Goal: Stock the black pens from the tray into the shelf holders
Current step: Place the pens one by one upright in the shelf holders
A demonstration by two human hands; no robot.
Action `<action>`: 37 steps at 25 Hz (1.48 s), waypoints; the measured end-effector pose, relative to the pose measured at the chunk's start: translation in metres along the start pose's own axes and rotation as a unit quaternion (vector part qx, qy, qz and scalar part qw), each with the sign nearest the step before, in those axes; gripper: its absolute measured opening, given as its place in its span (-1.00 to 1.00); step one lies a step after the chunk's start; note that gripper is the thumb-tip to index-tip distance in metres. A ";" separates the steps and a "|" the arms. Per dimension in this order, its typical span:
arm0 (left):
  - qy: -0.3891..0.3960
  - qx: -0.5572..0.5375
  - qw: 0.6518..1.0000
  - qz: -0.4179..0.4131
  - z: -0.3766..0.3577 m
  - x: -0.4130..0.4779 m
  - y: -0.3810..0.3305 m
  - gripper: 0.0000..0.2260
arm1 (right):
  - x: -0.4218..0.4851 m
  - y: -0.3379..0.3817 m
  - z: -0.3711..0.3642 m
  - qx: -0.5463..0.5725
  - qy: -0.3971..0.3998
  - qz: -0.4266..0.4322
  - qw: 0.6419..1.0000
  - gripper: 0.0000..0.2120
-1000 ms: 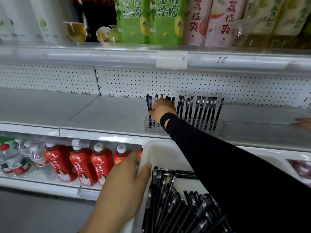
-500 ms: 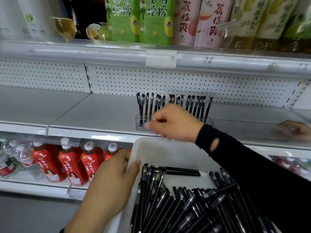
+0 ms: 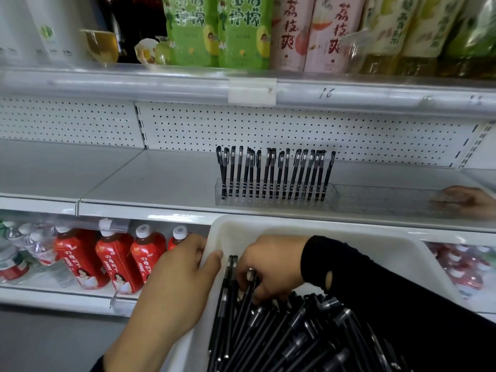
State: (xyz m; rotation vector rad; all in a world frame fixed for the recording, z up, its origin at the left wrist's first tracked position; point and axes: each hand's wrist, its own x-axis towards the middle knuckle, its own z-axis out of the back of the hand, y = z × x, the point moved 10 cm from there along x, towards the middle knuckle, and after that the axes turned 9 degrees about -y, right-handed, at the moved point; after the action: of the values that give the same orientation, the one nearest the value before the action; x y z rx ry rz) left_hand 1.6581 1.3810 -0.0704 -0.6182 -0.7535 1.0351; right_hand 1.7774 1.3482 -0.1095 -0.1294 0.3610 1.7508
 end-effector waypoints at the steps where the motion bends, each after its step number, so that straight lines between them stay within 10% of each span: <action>1: 0.002 -0.001 1.000 0.000 0.000 0.000 0.000 -0.83 | 0.001 -0.001 0.001 -0.015 -0.014 -0.005 1.000 -0.84; 14: 0.010 0.015 1.000 0.000 -0.003 0.001 0.001 -0.84 | -0.004 -0.026 0.015 0.249 -0.160 -0.167 0.940 -0.98; 20: 0.014 0.010 1.000 -0.005 -0.004 0.000 -0.001 -0.85 | -0.004 -0.007 0.018 0.378 -0.188 -0.122 0.898 -0.72; 29: 0.009 0.013 1.000 -0.009 -0.004 0.003 0.002 -0.86 | -0.003 0.000 -0.005 0.619 -0.143 -0.154 0.757 -0.92; 37: 0.014 0.015 1.000 -0.009 -0.004 0.001 -0.001 -0.81 | -0.016 -0.031 0.053 0.592 -0.179 -0.138 0.774 -0.83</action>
State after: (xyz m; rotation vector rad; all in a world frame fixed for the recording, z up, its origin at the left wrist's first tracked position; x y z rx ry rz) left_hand 1.6625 1.3807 -0.0720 -0.5978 -0.7164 1.0184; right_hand 1.8169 1.3546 -0.0598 1.0014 1.0314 0.9558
